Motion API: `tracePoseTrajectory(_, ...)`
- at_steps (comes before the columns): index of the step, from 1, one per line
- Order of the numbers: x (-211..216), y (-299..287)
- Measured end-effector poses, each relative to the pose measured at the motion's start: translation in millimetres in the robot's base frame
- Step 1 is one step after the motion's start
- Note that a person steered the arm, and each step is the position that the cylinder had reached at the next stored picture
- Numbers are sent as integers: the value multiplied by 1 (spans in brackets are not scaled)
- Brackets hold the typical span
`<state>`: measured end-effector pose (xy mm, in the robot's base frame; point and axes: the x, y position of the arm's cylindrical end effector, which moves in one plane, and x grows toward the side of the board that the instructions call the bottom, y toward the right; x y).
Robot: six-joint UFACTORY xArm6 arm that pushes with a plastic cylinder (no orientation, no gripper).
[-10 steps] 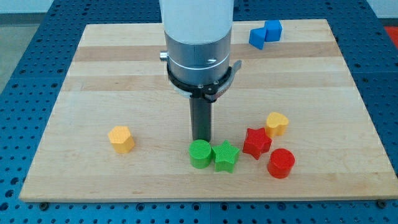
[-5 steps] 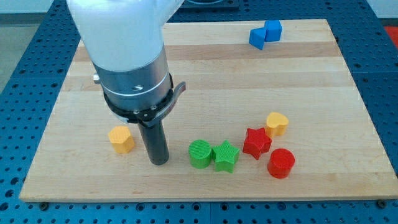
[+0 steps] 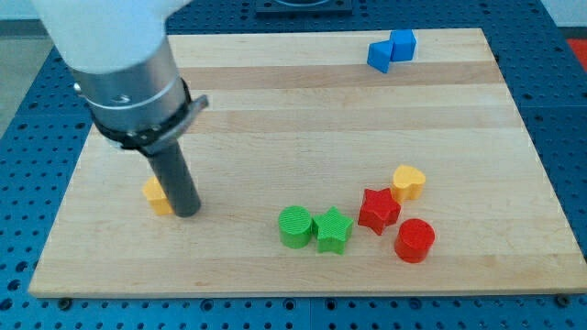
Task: Move the hexagon to the center left
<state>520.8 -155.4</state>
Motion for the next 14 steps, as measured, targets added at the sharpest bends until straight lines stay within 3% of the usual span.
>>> tracePoseTrajectory(4, 26, -74)
tracePoseTrajectory(7, 15, -43)
tracePoseTrajectory(9, -31, -42)
tracePoseTrajectory(14, -39, -70)
